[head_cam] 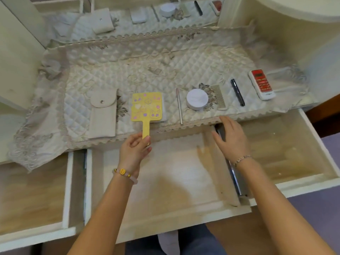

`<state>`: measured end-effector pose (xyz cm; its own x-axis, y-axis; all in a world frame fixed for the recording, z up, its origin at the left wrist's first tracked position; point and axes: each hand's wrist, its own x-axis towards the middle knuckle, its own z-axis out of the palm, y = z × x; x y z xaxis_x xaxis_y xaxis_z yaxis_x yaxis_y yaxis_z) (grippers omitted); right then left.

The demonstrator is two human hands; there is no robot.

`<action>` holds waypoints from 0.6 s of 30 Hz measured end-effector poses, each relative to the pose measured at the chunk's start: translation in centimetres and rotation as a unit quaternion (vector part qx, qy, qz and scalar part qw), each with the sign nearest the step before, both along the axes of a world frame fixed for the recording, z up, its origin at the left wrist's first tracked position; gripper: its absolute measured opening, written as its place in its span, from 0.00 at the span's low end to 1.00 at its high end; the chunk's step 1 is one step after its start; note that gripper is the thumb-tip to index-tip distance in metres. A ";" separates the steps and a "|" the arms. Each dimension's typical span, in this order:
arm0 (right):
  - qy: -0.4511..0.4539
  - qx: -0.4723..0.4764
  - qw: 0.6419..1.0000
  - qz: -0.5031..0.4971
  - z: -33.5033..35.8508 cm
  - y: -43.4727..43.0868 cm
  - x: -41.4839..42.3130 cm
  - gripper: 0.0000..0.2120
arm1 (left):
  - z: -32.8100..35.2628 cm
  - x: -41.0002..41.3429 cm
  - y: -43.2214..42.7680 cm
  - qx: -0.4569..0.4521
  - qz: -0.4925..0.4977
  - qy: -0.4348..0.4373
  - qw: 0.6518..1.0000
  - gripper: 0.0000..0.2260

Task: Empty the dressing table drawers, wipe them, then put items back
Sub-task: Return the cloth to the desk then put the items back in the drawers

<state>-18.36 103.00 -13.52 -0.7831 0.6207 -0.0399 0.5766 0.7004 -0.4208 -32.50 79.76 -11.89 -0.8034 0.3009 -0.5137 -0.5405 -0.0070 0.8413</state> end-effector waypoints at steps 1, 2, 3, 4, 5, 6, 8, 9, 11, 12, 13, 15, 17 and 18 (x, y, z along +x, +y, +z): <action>-0.004 -0.003 1.000 0.006 0.0 1.2 0.2 0.27 | -0.1 0.5 1.1 0.000 0.006 -0.002 1.000 0.05; -0.005 -0.005 1.000 0.013 -0.1 2.4 0.3 0.27 | -0.1 0.9 2.1 0.000 0.012 -0.003 1.000 0.05; -0.004 -0.008 1.000 0.020 -0.2 3.5 0.3 0.27 | -0.2 1.3 2.9 0.000 0.020 -0.003 1.000 0.05; -0.001 -0.009 1.000 0.024 -0.4 4.5 0.2 0.27 | -0.3 1.6 3.7 -0.002 0.028 -0.003 1.000 0.06; 0.001 -0.011 1.000 0.026 -0.6 5.5 0.0 0.27 | -0.4 1.7 4.3 -0.005 0.036 -0.002 0.999 0.06; 0.002 -0.013 1.000 0.027 -0.9 6.4 -0.3 0.27 | -0.5 1.9 4.9 -0.009 0.042 0.000 0.999 0.06; 0.006 -0.024 0.999 0.020 -1.2 8.0 -1.2 0.26 | -0.5 2.1 5.9 -0.016 0.052 0.001 0.999 0.06; 0.011 -0.037 0.999 0.012 -1.3 8.7 -1.9 0.25 | -0.5 2.2 6.3 -0.018 0.057 0.001 0.998 0.06; 0.023 -0.069 0.997 -0.013 -1.4 9.7 -3.4 0.24 | -0.5 2.3 6.8 -0.024 0.065 0.004 0.998 0.06; 0.027 -0.084 0.996 -0.033 -1.6 10.2 -4.2 0.25 | -0.5 2.5 7.0 -0.027 0.069 0.003 0.997 0.06; 0.030 -0.100 0.993 -0.055 -1.7 10.6 -5.0 0.26 | -0.6 2.6 7.2 -0.028 0.072 0.001 0.997 0.05; 0.034 -0.132 0.987 -0.089 -2.1 11.2 -6.2 0.28 | -0.6 2.8 7.3 -0.028 0.078 -0.004 0.997 0.06; 0.032 -0.147 0.983 -0.109 -2.5 11.5 -7.1 0.30 | -0.8 3.0 7.3 -0.028 0.084 -0.007 0.996 0.06; 0.031 -0.149 0.982 -0.115 -2.7 11.6 -7.3 0.30 | -0.9 3.1 7.3 -0.029 0.087 -0.007 0.996 0.06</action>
<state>-25.67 114.57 -16.22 -0.6307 0.7488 -0.2037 0.6720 0.3959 -0.6258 -29.39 87.08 -12.77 -0.8330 0.1276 -0.5384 -0.5478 -0.0532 0.8349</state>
